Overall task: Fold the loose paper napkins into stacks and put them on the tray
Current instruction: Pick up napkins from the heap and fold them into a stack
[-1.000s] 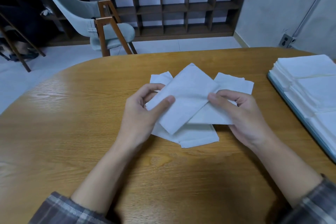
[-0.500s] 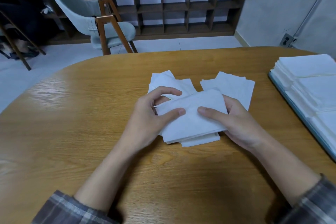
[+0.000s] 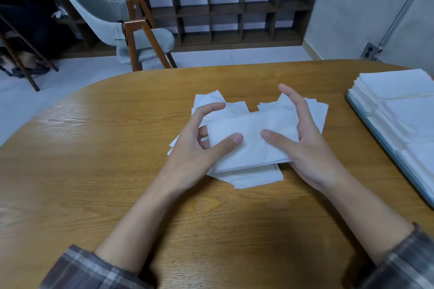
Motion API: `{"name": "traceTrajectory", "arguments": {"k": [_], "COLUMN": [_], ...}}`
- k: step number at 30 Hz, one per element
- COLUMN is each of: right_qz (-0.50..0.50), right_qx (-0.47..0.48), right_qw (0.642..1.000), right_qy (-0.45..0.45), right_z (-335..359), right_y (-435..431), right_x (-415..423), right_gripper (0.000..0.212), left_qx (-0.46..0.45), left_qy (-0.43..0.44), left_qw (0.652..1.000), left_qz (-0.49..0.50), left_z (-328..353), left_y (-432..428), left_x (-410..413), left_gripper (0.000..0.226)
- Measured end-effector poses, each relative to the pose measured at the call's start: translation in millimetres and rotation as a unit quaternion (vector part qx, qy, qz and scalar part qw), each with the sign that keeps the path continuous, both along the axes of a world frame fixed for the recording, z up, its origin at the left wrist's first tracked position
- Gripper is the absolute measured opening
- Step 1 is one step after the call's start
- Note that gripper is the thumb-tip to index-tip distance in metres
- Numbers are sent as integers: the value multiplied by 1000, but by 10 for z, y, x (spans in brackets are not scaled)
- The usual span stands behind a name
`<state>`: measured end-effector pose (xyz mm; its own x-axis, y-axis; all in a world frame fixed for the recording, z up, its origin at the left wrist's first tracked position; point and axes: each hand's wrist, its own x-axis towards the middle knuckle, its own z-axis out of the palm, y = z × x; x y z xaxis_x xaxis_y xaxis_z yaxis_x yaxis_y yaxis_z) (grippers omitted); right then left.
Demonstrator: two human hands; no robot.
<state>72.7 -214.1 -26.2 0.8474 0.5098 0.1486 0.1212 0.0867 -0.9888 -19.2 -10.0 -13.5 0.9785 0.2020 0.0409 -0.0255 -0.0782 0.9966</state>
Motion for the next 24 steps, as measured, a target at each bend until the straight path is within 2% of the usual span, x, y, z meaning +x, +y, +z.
{"name": "traceTrajectory", "arguments": {"k": [3, 6, 8, 10, 12, 16, 18, 24], "right_qz": [-8, 26, -3, -59, -111, -145, -141, -128], "right_qx": [-55, -81, -113, -125, -126, -123, -126, -118], "right_qw": [998, 995, 989, 985, 980, 976, 976, 980], "right_qy": [-28, -60, -91, -100, -103, -101, -103, -97], "right_z": [5, 7, -26, -55, -75, -103, -110, -130], "right_y": [-19, -38, -32, -35, -47, -70, -55, -51], "right_x": [17, 32, 49, 74, 118, 163, 155, 156], "right_gripper": [70, 37, 25, 27, 29, 30, 30, 30], "left_qx": [28, 92, 178, 283, 344, 427, 442, 413], "left_qy": [-22, -44, -75, -121, -149, -92, -80, -79], "left_qw": [999, 994, 980, 949, 927, 892, 884, 899], "left_qz": [12, 40, 51, 61, 31, -115, -128, -123], "left_z": [-60, -126, -182, -225, -256, -347, -388, -395], "left_y": [7, 20, 19, 27, 48, 62, 64, 83], "left_x": [24, 40, 43, 56, 67, 79, 75, 102], "left_gripper": [62, 62, 61, 60, 54, 37, 32, 14]}}
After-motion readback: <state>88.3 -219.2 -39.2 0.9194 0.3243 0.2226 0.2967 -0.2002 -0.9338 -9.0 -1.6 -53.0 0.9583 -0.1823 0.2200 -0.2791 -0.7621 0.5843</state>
